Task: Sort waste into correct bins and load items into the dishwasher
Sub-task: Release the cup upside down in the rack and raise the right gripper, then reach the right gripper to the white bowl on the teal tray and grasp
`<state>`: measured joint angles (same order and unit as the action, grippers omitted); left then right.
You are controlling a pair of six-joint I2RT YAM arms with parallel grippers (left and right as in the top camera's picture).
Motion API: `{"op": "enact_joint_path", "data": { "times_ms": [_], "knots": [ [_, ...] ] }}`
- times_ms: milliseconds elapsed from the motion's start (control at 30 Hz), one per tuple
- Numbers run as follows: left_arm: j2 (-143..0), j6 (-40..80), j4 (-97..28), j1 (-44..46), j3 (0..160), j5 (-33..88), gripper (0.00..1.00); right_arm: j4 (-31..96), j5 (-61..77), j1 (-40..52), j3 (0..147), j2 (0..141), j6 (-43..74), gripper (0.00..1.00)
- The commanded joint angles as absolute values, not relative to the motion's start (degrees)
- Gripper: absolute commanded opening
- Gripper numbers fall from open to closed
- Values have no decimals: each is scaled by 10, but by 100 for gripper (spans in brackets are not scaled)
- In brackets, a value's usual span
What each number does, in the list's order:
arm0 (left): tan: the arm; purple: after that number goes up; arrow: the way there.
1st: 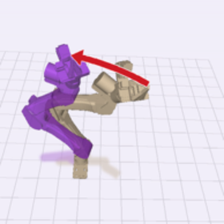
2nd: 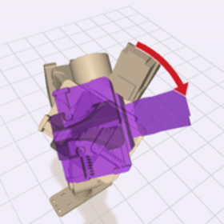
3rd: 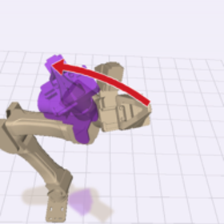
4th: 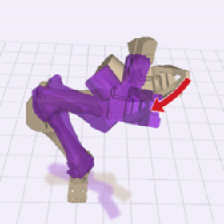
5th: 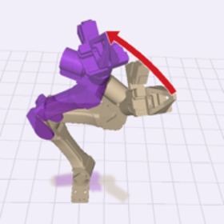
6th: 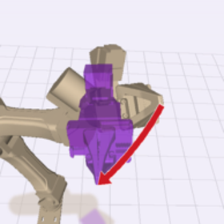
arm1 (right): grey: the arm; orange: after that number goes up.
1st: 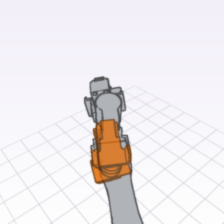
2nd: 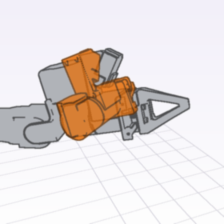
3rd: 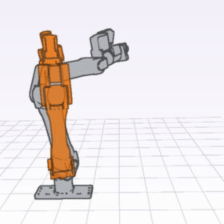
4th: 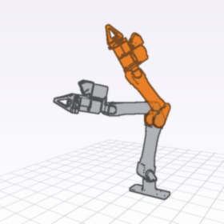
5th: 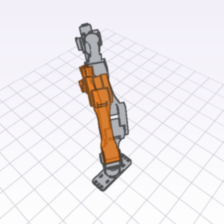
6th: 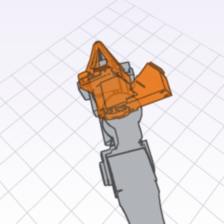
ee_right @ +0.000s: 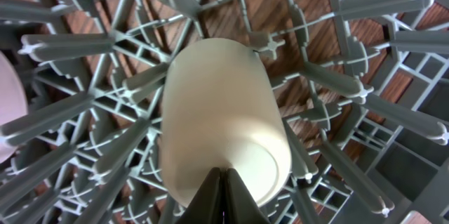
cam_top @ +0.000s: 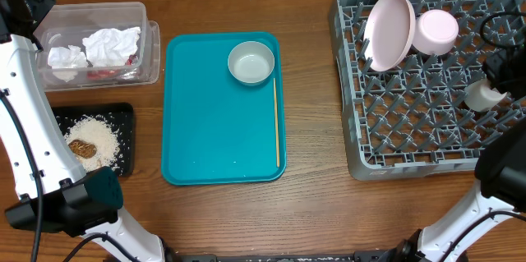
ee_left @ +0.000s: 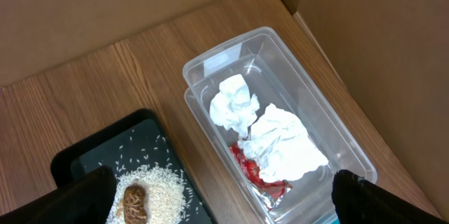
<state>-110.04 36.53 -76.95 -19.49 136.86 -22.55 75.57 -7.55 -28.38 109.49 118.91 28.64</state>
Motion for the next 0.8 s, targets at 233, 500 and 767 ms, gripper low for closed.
{"op": "enact_joint_path", "data": {
  "times_ms": [233, 500, 767],
  "knots": [
    [-1105, 375, -769, -189, 1369, -228, 100, 702, -107, -294, 1082, 1198, 286, 4],
    [-1105, 375, -769, -189, 1369, -228, 100, 693, -124, -294, 1110, 1197, 281, 4],
    [-1105, 375, -769, -189, 1369, -228, 100, 737, -60, -277, 1218, 1143, 281, 4]
  ]
}}
